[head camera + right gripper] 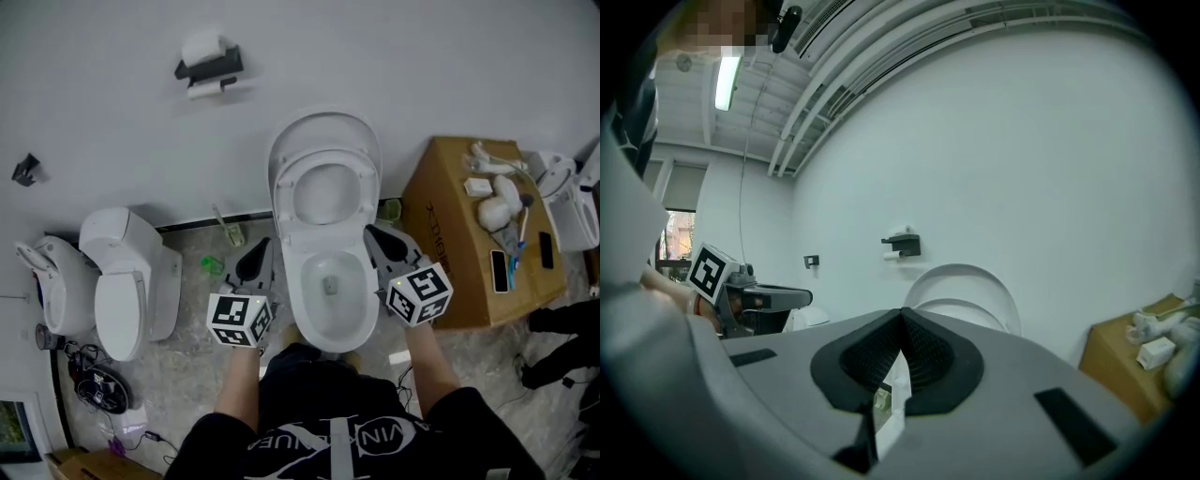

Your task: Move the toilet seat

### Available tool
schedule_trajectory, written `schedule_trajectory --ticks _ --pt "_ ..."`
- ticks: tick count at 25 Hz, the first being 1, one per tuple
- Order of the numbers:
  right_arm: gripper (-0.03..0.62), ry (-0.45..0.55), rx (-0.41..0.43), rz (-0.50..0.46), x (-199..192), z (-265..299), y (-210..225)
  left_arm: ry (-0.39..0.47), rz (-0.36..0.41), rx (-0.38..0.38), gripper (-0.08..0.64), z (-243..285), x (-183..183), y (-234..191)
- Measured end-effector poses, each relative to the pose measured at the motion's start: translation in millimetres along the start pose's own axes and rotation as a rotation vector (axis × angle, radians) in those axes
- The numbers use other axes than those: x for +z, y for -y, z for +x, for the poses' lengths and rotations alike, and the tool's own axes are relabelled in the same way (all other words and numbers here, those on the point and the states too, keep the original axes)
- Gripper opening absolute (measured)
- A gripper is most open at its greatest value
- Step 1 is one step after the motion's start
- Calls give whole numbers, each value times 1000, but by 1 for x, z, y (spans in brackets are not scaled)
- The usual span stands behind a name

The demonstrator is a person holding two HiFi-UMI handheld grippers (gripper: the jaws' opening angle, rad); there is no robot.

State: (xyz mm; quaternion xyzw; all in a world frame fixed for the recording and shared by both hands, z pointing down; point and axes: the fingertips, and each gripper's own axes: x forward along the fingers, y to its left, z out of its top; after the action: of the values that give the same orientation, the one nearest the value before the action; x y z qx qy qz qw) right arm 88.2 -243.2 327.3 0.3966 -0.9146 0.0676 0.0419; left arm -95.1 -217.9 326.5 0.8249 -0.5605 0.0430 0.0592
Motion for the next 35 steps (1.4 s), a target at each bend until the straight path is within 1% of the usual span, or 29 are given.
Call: schedule_trajectory --ticks 7,14,23,35 --pt "9 17 0 8 8 -14 5 23 -16 10 3 -8 8 11" --pt "9 29 2 10 11 -22 9 25 -31 15 3 -10 6 23" --pt "9 19 3 14 8 -25 16 22 -49 36 3 -9 5 20" --pt "9 28 25 50 5 -21 19 -5 -60 41 3 -4 1 15"
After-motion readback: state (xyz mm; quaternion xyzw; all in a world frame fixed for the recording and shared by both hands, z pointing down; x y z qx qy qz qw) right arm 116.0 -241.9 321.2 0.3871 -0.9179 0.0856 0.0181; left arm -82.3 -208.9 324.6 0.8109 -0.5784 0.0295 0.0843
